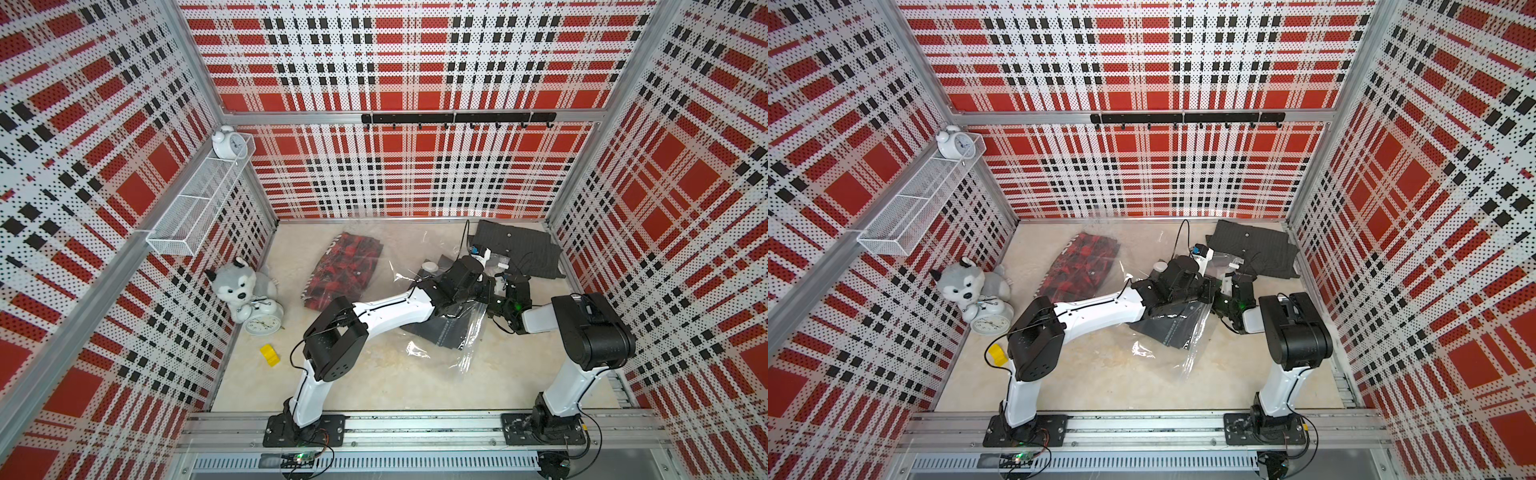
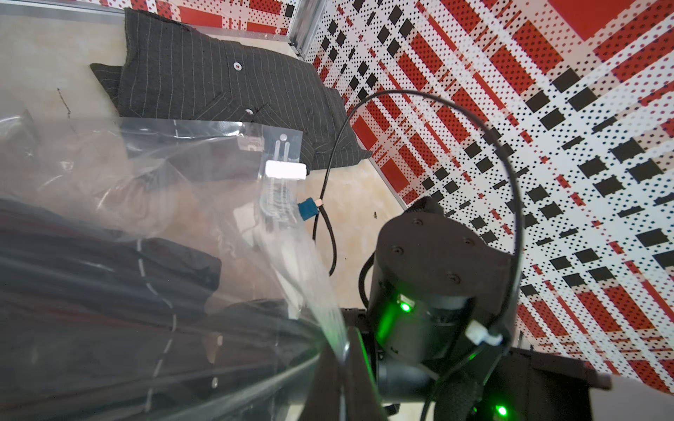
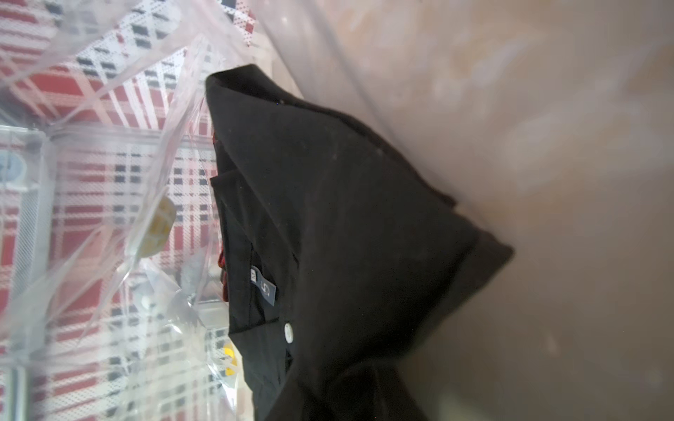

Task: Place the folded shirt into the vacuum bag
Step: Place the shirt in the vacuum bag.

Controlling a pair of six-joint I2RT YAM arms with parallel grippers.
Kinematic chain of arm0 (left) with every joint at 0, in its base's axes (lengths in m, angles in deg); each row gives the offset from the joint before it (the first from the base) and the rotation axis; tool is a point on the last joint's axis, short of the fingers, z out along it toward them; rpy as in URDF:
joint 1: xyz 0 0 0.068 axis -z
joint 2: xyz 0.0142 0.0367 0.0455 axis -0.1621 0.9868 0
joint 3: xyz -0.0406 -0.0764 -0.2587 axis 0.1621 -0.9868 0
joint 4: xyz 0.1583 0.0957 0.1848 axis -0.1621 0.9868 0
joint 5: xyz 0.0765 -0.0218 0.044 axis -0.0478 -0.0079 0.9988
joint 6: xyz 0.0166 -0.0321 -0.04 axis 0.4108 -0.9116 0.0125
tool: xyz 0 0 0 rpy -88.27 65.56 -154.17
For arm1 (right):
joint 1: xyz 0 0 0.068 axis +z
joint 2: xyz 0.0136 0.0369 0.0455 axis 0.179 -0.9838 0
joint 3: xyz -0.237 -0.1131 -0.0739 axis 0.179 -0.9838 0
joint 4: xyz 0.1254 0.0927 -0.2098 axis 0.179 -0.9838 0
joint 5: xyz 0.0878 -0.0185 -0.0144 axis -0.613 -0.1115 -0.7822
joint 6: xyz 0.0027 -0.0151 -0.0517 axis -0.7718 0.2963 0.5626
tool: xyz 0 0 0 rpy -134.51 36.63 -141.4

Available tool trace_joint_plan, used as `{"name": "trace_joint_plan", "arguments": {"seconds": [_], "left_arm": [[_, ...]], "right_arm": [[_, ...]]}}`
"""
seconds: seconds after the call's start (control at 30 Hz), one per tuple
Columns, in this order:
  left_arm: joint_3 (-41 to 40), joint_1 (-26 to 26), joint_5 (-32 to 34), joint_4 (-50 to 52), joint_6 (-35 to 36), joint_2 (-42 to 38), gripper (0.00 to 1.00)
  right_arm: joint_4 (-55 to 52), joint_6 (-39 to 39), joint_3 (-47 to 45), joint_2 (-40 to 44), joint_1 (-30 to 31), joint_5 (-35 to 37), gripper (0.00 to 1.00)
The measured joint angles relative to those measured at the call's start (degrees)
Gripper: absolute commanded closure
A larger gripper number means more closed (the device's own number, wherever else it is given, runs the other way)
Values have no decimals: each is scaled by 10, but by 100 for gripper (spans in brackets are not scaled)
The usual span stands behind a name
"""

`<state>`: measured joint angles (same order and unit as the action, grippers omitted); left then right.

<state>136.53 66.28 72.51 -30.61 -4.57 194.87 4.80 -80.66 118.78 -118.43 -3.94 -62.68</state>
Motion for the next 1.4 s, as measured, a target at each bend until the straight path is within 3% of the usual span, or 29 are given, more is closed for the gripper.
{"name": "trace_joint_plan", "arguments": {"seconds": [0.23, 0.4, 0.47, 0.63, 0.7, 0.8, 1.07, 1.23, 1.4], "left_arm": [[-5, 0, 0, -8, 0, 0, 100], [-11, -2, -3, -13, 0, 0, 100], [-12, -3, -3, -17, -1, 0, 100], [-13, -3, -4, -21, -2, 0, 100], [-14, -3, -4, -21, -3, 0, 100], [-16, -3, -4, -21, -3, 0, 100], [-16, -3, 2, -20, -5, 0, 100], [-16, -4, 5, -20, -5, 0, 100], [-16, -3, 4, -20, -7, 0, 100]], "right_arm": [[1, 7, -63, 51, 0, 12, 40], [0, 7, -98, 85, 0, 17, 39], [0, 8, -101, 88, 1, 19, 43], [-1, 8, -85, 72, 1, 23, 72], [0, 6, -64, 51, 1, 23, 79], [0, 4, -32, 23, 3, 23, 84], [5, -8, 45, -31, 19, 20, 85], [10, -8, 45, -34, 24, 19, 77], [9, 2, 4, -7, 24, 14, 48]]}}
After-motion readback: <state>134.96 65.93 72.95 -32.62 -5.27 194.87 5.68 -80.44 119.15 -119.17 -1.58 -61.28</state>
